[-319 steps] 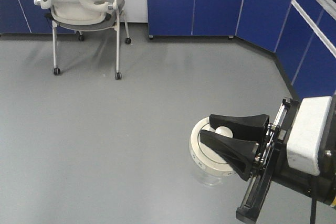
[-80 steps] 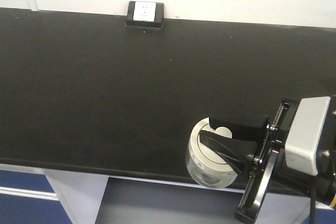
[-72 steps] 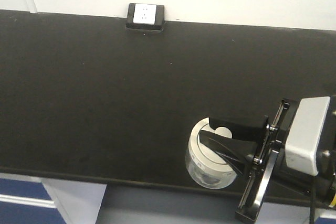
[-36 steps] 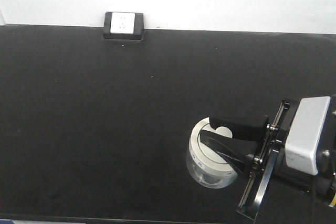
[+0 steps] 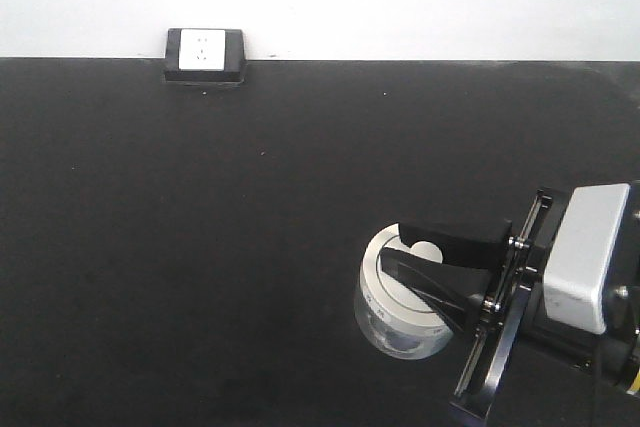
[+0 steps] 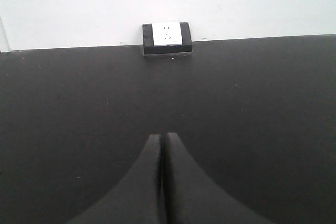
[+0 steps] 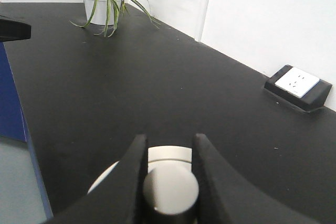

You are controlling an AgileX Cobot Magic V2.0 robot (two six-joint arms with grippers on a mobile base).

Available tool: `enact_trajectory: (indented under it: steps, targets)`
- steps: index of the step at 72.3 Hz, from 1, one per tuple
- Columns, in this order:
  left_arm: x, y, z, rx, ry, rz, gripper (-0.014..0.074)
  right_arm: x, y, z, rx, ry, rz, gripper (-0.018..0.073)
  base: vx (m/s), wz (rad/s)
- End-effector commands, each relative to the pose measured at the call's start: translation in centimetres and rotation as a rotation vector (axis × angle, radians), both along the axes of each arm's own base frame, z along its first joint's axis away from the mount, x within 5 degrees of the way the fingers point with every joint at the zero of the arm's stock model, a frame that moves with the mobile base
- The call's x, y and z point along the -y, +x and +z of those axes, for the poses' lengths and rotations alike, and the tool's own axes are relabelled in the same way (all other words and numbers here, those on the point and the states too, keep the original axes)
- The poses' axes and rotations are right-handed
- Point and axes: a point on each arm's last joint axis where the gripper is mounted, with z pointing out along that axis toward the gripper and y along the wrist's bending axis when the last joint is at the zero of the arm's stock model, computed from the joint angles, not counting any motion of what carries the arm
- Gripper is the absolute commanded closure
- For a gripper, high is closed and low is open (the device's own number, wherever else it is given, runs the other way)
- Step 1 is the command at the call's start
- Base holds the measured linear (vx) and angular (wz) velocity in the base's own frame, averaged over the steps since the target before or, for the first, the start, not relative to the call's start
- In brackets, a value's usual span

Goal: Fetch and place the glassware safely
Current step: 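Position the base facing the black bench by the wall socket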

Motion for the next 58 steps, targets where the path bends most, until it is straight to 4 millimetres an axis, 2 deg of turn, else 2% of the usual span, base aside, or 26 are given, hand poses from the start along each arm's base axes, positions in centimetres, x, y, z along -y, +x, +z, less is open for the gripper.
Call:
enact_trajectory:
  steps: [1,58]
  targets:
    - [0.16,0.17,1.38,0.08,-0.02,-0.016,0.0603,-0.07,-0.15,1.76,0.038,0.085,0.021,0.0563,0.02,-0.04]
    - [0.16,0.17,1.38,0.08,-0.02,-0.016,0.0603,-0.09,-0.18,1.78,0.039,0.087,0.024,0.0563,0.0,-0.01]
